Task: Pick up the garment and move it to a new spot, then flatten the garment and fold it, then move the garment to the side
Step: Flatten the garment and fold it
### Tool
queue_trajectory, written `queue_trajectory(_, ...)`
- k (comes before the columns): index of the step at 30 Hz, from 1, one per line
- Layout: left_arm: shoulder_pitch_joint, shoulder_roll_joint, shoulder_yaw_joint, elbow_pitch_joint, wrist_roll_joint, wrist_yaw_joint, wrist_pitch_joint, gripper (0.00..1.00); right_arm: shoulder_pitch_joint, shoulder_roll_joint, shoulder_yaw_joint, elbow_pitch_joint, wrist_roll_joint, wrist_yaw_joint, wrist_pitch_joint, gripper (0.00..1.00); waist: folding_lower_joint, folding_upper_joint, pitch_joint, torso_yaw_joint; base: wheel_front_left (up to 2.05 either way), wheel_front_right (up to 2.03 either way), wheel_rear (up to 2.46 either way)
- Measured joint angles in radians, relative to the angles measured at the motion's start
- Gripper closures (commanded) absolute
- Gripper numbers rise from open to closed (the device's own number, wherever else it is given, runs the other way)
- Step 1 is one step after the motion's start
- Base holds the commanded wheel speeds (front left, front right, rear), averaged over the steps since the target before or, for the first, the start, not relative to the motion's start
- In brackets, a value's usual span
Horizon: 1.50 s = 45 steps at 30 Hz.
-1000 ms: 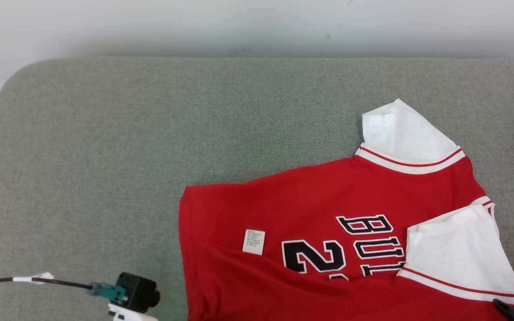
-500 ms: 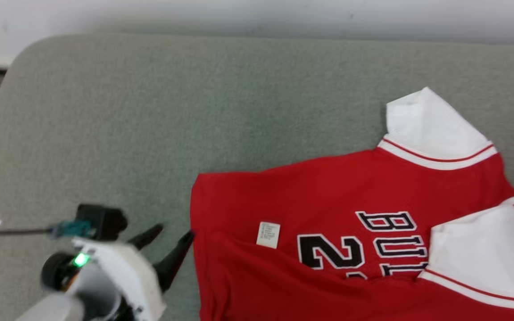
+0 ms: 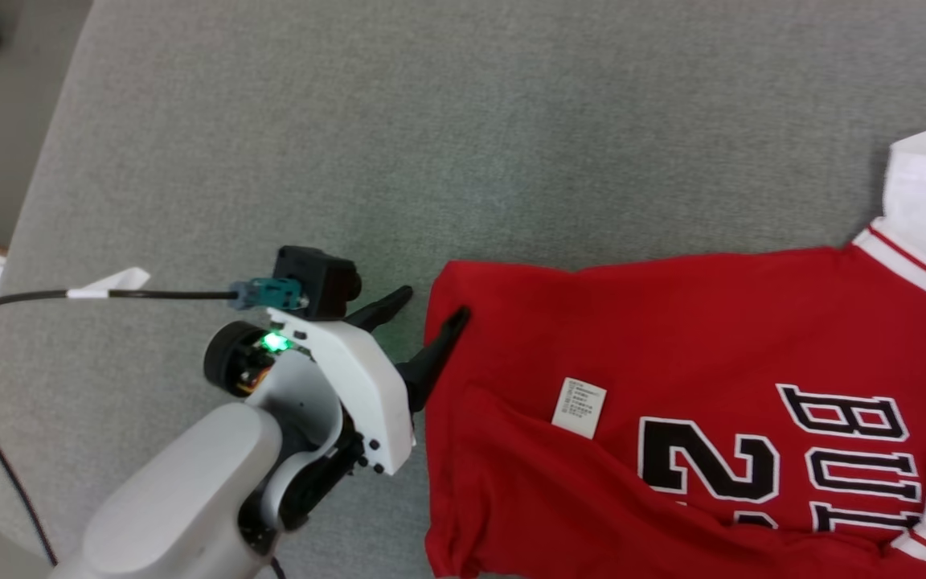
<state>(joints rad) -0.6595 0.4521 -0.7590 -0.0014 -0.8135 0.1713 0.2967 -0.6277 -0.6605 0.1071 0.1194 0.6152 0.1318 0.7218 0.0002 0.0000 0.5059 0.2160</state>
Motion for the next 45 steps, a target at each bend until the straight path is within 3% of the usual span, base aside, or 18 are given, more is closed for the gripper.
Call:
queue_trajectory(6, -0.034, -0.034, -0.013, 0.051, -0.004, -0.034, -0.008, 0.00, -0.058, 0.004, 0.040, 0.078, 0.002, 0.000, -0.010, 0.00, 0.0000, 0.0000, 0.032, 0.033, 0.00, 0.00, 0.00)
queue_trajectory(18, -0.079, -0.079, -0.030, 0.086, -0.035, -0.100, 0.001, 0.00, -0.129, 0.012, 0.121, 0.111, 0.063, -0.003, 0.003, 0.00, -0.0001, 0.0000, 0.046, 0.030, 0.00, 0.00, 0.00)
queue_trajectory(19, -0.082, -0.085, -0.032, 0.088, -0.037, -0.107, 0.002, 0.02, -0.132, 0.013, 0.130, 0.108, 0.073, -0.003, 0.004, 0.78, -0.0001, 0.0000, 0.047, 0.029, 0.00, 0.00, 0.00)
queue_trajectory(20, -0.086, -0.091, -0.034, 0.090, -0.043, -0.111, 0.002, 0.67, -0.135, 0.016, 0.134, 0.108, 0.082, -0.003, 0.002, 1.00, -0.0001, 0.0000, 0.048, 0.026, 0.00, 0.00, 0.00)
queue_trajectory(21, -0.092, -0.095, -0.036, 0.093, -0.047, -0.119, 0.002, 1.00, -0.139, 0.019, 0.142, 0.106, 0.092, -0.003, -0.002, 1.00, -0.0001, 0.0000, 0.048, 0.024, 0.00, 0.00, 0.00)
queue_trajectory(29, -0.144, -0.099, -0.008, 0.127, -0.023, -0.118, -0.045, 1.00, -0.209, 0.017, 0.139, 0.140, 0.066, -0.002, -0.185, 1.00, -0.0001, 0.0000, 0.040, 0.005, 0.00, 0.00, 0.00)
queue_trajectory(36, -0.151, -0.091, 0.014, 0.144, -0.024, -0.116, -0.079, 1.00, -0.224, 0.022, 0.157, 0.159, 0.102, -0.002, -0.263, 1.00, -0.0001, -0.0001, 0.005, -0.029, 0.00, 0.00, 0.00)
queue_trajectory(45, -0.005, -0.026, 0.028, 0.040, -0.032, -0.092, -0.148, 1.00, 0.023, -0.029, 0.188, 0.000, 0.205, -0.002, -0.392, 1.00, -0.0001, 0.0000, -0.065, -0.096, 0.00, 0.00, 0.00)
